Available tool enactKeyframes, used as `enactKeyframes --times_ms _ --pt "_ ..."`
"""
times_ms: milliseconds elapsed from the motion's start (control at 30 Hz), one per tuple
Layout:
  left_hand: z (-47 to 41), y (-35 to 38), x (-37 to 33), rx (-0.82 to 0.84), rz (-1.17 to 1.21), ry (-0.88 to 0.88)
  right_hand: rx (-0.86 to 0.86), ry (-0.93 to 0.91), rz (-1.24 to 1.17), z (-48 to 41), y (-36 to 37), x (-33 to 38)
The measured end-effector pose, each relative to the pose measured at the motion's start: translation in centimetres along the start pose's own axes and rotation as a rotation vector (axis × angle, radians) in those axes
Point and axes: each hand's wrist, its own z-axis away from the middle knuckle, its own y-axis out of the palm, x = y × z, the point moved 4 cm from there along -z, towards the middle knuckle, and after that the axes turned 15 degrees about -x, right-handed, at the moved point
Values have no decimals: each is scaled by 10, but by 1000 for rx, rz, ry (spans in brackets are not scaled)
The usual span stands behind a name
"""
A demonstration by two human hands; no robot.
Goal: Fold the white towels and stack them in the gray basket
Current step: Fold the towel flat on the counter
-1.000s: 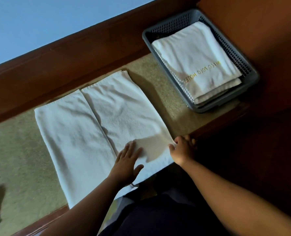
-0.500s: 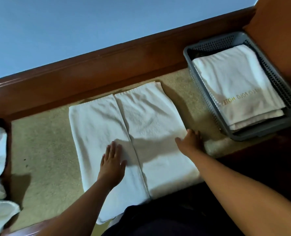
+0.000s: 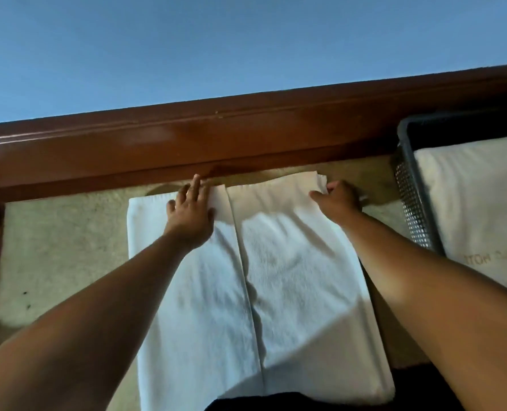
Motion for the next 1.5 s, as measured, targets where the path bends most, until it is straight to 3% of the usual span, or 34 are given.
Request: enactKeyframes --times_ms 133,233,400,500,667,800,967,1167,1367,1500 --pt "-48 -3 -18 56 -88 174 43 -95 220 -29 3 30" --pt "-71 -1 -31 133 -131 210 195 -168 428 -37 -1 40" --pt "-86 0 -54 304 -280 266 305 -151 432 -43 -9 41" --pt "-90 2 -52 232 -216 143 246 -166 332 -45 -8 40" --pt "-66 7 -53 -47 -85 -4 29 -220 145 -30 -7 21" --pt "-26 3 -61 -192 -68 -31 8 -104 51 1 -9 -7" --pt "66 19 -60 -85 66 30 17 58 124 59 -8 -62" --pt "208 62 -35 72 66 -4 -5 111 186 146 -20 -148" --pt "302 85 0 65 -18 91 -37 146 280 220 -39 -217" --pt "333 82 14 59 -23 93 -47 140 197 248 -39 -233"
